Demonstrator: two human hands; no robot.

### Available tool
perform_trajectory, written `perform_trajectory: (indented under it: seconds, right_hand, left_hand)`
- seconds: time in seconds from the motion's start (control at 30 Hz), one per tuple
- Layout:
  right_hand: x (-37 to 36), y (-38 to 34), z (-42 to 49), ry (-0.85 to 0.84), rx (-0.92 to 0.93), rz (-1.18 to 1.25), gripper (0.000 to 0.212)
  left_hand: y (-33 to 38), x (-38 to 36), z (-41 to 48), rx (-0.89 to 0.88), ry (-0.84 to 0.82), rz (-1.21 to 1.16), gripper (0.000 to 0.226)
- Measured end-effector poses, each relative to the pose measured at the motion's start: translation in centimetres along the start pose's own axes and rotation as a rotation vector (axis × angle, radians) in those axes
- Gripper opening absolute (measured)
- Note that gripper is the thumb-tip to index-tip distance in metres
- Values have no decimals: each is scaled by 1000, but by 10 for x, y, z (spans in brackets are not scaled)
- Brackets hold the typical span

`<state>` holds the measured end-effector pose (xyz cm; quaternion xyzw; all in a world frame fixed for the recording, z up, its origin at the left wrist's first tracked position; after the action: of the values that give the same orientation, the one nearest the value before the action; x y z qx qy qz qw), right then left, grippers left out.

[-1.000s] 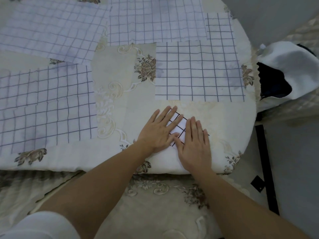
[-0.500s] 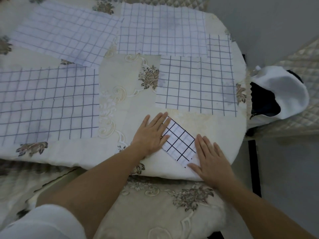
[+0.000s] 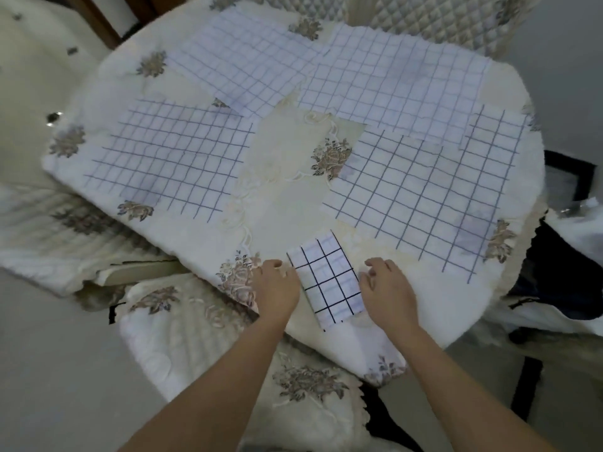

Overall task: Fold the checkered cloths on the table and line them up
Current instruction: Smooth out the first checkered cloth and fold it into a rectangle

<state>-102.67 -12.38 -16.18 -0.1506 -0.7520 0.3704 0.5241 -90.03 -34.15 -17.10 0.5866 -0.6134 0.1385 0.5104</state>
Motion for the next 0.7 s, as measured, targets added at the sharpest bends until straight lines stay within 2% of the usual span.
perform_trajectory:
  seconds: [0.2, 0.43, 0.7]
  right_hand:
    - [-17, 1, 33, -180, -193, 86, 31]
    - [-35, 6, 42, -270, -369, 246, 26]
    - [-41, -9, 40, -355, -314, 403, 10]
  left_hand:
    - [-8, -20, -38, 174, -75, -156, 43]
    - [-14, -27, -42, 269, -108, -288, 40]
    - [-16, -33, -41, 313, -155, -362, 34]
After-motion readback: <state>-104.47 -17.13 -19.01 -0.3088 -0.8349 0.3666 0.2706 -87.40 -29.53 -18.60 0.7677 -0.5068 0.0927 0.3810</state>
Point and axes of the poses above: each hand's wrist, its own z-axis towards the middle knuckle, its own x-axis out of the back of the hand, y = z × x, the point moved 10 cm from there along z, towards the middle knuckle, and after that the axes turned 11 degrees about z, right-handed, at the moved point
